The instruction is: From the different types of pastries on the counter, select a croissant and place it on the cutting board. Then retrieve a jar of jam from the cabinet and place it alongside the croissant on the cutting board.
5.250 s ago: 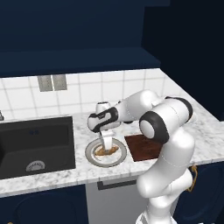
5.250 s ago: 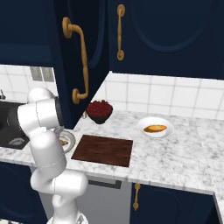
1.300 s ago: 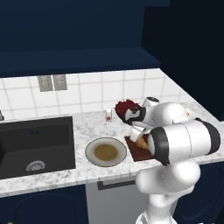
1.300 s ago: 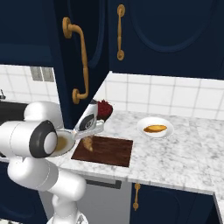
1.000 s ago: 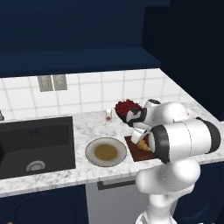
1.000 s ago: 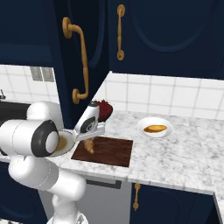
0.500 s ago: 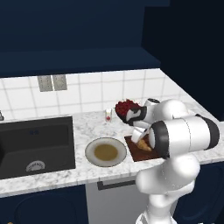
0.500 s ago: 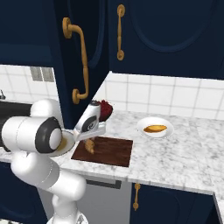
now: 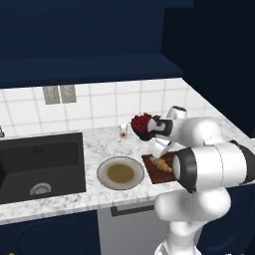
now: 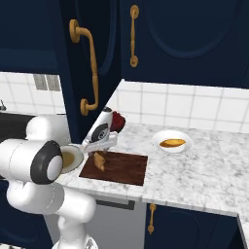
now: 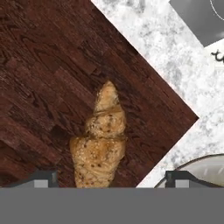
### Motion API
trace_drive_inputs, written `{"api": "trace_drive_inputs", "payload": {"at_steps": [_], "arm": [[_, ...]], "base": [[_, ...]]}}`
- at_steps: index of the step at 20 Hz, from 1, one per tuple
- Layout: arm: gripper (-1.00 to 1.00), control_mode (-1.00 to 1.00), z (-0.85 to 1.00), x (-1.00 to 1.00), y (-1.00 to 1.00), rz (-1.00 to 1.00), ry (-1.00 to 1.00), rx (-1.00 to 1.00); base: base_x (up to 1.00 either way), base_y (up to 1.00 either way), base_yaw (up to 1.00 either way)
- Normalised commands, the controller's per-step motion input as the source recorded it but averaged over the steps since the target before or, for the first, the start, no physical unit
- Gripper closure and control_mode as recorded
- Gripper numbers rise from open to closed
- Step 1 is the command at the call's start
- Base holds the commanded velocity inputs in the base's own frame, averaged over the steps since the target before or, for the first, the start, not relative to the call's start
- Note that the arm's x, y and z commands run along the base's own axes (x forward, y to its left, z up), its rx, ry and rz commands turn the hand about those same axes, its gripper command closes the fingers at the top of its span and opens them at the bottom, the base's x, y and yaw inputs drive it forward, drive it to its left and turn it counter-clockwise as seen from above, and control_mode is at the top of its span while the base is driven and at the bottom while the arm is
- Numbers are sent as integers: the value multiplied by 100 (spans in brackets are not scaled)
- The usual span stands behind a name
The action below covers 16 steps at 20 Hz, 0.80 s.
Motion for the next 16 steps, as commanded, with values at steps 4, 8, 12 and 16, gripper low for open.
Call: {"api": "trace_drive_inputs", "payload": {"at_steps": [4, 8, 12, 16], "arm": [[-100, -100, 69, -9, 38, 2, 6, 4], [-100, -100, 49, -6, 68, 21, 13, 3], [-100, -100, 17, -8, 45, 40, 2, 0], [-100, -100, 1, -11, 0, 48, -2, 0]], "base": [[0, 0, 0], [0, 0, 0], [0, 0, 0], [0, 0, 0]]}}
